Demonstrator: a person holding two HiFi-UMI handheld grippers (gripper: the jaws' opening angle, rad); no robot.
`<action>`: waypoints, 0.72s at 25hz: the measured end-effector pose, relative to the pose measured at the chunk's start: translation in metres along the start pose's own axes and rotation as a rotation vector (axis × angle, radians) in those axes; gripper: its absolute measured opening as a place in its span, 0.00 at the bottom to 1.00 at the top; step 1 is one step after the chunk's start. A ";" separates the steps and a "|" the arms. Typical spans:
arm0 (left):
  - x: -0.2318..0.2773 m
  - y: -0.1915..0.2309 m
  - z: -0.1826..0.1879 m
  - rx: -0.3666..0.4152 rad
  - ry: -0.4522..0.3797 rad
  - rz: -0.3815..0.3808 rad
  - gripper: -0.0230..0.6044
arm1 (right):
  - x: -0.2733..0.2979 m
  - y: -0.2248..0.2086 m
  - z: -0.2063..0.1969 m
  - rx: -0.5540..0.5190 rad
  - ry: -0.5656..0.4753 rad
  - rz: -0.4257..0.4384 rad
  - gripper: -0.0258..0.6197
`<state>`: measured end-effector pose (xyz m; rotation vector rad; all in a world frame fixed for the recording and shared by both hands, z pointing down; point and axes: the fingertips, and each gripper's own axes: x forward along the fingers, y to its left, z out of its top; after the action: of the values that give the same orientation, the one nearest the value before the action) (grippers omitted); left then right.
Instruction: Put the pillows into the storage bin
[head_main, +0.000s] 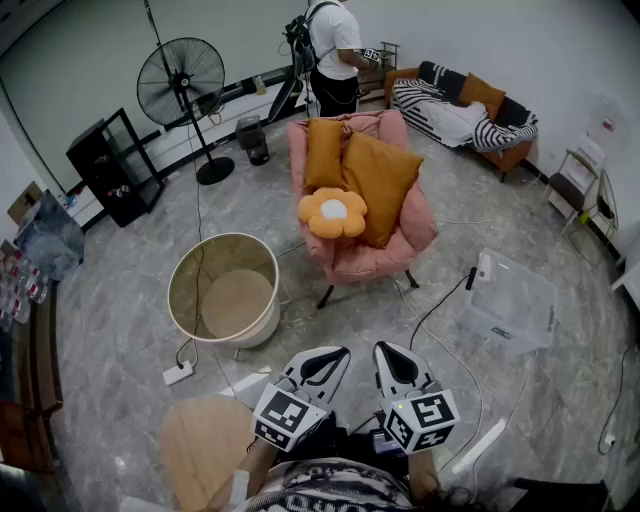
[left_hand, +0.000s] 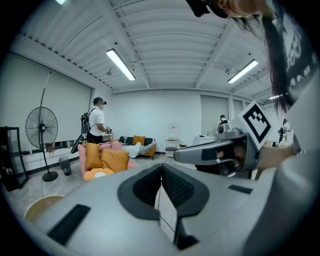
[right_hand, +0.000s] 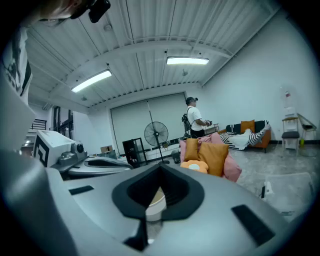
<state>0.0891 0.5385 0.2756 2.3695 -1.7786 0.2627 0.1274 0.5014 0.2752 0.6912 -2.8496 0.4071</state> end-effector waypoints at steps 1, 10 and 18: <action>-0.001 0.004 0.000 -0.001 -0.001 0.004 0.06 | 0.003 0.001 0.001 0.002 -0.002 0.002 0.04; -0.009 0.040 -0.004 -0.001 -0.005 0.029 0.06 | 0.036 0.016 0.007 0.092 -0.032 0.037 0.04; -0.017 0.090 -0.010 0.004 -0.025 0.049 0.06 | 0.075 0.024 0.011 0.096 -0.037 0.019 0.04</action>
<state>-0.0029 0.5322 0.2842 2.3435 -1.8512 0.2444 0.0494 0.4869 0.2778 0.6957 -2.8891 0.5424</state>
